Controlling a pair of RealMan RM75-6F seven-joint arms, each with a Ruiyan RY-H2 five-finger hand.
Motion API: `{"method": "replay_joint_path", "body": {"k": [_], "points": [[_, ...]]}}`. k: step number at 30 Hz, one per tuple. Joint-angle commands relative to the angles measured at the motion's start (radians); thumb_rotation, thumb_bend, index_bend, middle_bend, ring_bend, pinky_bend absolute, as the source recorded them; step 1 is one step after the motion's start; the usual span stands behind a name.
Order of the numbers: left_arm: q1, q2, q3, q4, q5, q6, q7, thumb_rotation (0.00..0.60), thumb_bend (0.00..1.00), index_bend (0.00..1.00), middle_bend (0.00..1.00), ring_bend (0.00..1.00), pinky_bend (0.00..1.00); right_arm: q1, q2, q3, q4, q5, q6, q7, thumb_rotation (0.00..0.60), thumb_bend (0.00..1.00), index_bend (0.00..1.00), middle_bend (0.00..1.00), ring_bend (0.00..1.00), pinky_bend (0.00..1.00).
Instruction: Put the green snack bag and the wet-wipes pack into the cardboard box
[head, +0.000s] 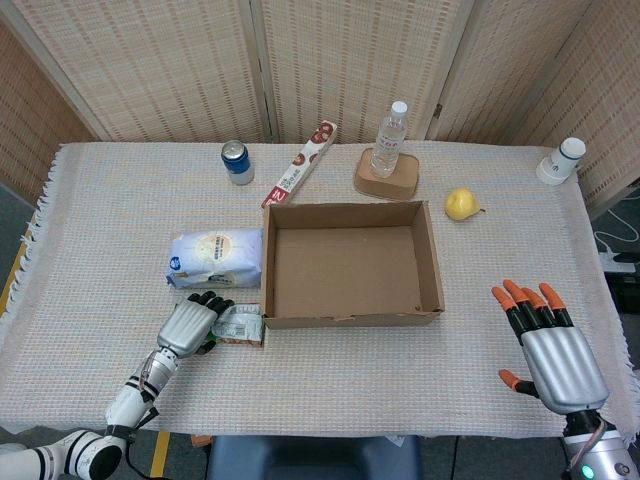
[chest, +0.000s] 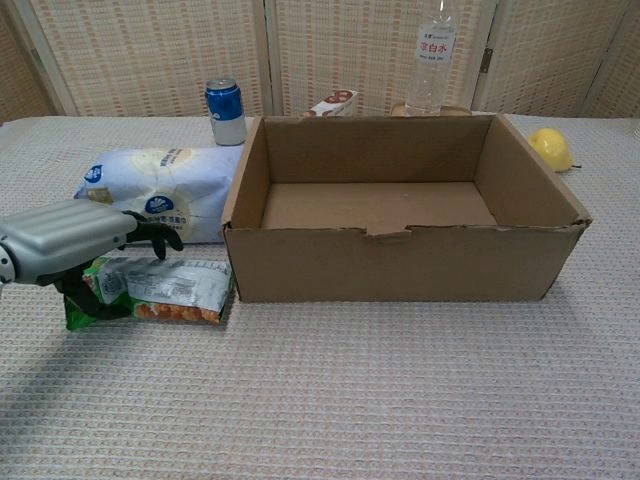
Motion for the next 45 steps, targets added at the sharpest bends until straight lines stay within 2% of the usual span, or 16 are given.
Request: {"method": "replay_joint_path", "body": {"k": [1, 5, 8, 13, 16, 23, 30, 34, 39, 42, 45], "points": [[-0.007, -0.018, 0.003, 0.022, -0.006, 0.001, -0.009, 0.600, 0.25, 0.24, 0.30, 0.21, 0.35, 0.002, 0.001, 0.002, 0.000, 0.005, 0.000, 0.000, 0.600, 0.02, 0.07, 0.03, 0.00, 0.00], [-0.007, -0.036, 0.008, 0.050, -0.005, 0.014, -0.027, 0.600, 0.29, 0.36, 0.42, 0.33, 0.45, 0.006, 0.002, 0.002, 0.000, 0.014, -0.001, -0.001, 0.600, 0.02, 0.06, 0.03, 0.00, 0.00], [-0.002, -0.039, 0.015, 0.062, 0.002, 0.028, -0.035, 0.600, 0.33, 0.51, 0.58, 0.48, 0.58, 0.006, 0.004, 0.002, 0.000, 0.014, 0.001, 0.002, 0.600, 0.02, 0.06, 0.03, 0.00, 0.00], [0.009, -0.031, 0.028, 0.060, 0.028, 0.061, -0.059, 0.600, 0.39, 0.70, 0.79, 0.67, 0.75, 0.006, 0.007, 0.001, 0.000, 0.012, 0.004, 0.006, 0.600, 0.02, 0.07, 0.03, 0.00, 0.00], [0.017, -0.010, 0.035, 0.037, 0.047, 0.083, -0.068, 0.600, 0.42, 0.75, 0.85, 0.73, 0.80, 0.006, 0.008, -0.001, 0.000, 0.008, 0.005, 0.009, 0.600, 0.02, 0.07, 0.03, 0.00, 0.00], [0.036, 0.109, 0.049, -0.111, 0.049, 0.107, -0.047, 0.600, 0.46, 0.79, 0.91, 0.79, 0.86, 0.004, 0.013, -0.006, 0.000, -0.003, 0.009, 0.019, 0.600, 0.02, 0.07, 0.03, 0.00, 0.00], [0.047, 0.308, 0.031, -0.319, 0.056, 0.163, 0.028, 0.600, 0.46, 0.79, 0.93, 0.80, 0.87, 0.002, 0.018, -0.010, 0.000, -0.013, 0.009, 0.028, 0.600, 0.02, 0.07, 0.03, 0.00, 0.00], [0.007, 0.449, -0.009, -0.431, 0.003, 0.134, 0.123, 0.600, 0.46, 0.80, 0.93, 0.81, 0.89, 0.001, 0.017, -0.013, 0.000, -0.020, 0.008, 0.025, 0.600, 0.02, 0.06, 0.03, 0.00, 0.00], [-0.081, 0.569, -0.101, -0.534, -0.103, 0.092, 0.212, 0.600, 0.46, 0.80, 0.93, 0.81, 0.89, -0.001, 0.014, -0.012, 0.000, -0.022, 0.014, 0.022, 0.600, 0.02, 0.06, 0.03, 0.00, 0.00], [-0.143, 0.583, -0.136, -0.560, -0.130, 0.072, 0.278, 0.600, 0.46, 0.80, 0.93, 0.81, 0.89, 0.000, 0.012, -0.009, 0.000, -0.014, 0.018, 0.013, 0.600, 0.02, 0.06, 0.03, 0.00, 0.00], [-0.207, 0.553, -0.162, -0.568, -0.161, 0.054, 0.330, 0.600, 0.47, 0.80, 0.93, 0.81, 0.89, 0.003, 0.008, -0.007, 0.000, -0.003, 0.015, 0.006, 0.600, 0.02, 0.06, 0.03, 0.00, 0.00]]}}
